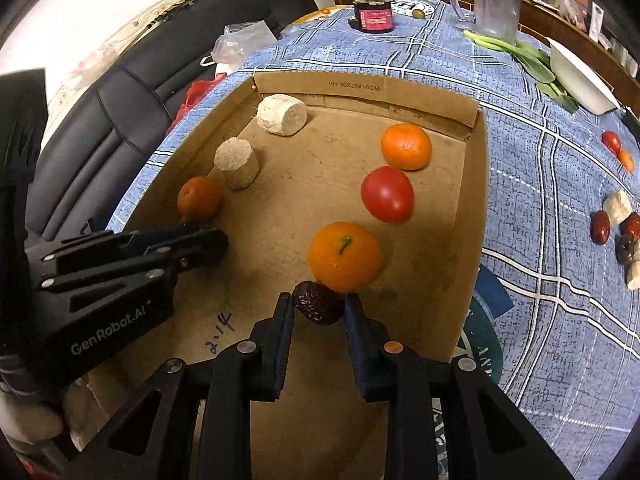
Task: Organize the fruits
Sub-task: 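Carry both dates into the cardboard box and open both tools, then move both tools back over the remaining pieces on the cloth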
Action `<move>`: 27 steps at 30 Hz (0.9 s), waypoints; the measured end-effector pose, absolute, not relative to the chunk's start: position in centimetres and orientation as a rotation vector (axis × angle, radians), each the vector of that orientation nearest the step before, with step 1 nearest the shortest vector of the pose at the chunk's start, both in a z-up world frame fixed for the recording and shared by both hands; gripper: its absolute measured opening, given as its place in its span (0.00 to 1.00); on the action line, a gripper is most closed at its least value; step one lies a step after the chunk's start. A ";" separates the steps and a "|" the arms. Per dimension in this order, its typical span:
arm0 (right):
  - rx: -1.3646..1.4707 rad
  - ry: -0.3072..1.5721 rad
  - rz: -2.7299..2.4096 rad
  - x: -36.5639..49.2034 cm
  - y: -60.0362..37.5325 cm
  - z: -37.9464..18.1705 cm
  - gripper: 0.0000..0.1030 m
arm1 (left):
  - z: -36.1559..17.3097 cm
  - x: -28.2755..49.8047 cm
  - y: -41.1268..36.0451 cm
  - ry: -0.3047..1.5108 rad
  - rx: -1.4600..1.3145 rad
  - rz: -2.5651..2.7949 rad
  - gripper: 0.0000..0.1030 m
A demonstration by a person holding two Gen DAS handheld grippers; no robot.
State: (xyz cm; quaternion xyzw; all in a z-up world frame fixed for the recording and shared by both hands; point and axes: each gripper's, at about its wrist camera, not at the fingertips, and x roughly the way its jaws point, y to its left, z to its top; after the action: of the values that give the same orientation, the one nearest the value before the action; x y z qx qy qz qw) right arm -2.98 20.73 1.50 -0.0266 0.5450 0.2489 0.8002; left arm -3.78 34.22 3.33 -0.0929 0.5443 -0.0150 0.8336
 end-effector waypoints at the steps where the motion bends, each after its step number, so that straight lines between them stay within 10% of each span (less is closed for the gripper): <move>1: -0.050 1.170 0.533 -2.9 20.6 1.6 0.46 | 3.4 -3.7 34.2 1.153 -0.203 -0.029 0.45; 27: 0.193 1.029 0.349 -3.8 7.6 6.0 0.54 | 10.2 -3.8 23.8 1.028 -0.002 -0.028 0.66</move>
State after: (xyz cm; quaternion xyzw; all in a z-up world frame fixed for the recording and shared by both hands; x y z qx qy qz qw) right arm -3.83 7.65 5.98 0.0914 0.4890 0.1659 0.8515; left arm -3.78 23.76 10.16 -0.0011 0.4915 -0.0133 0.8708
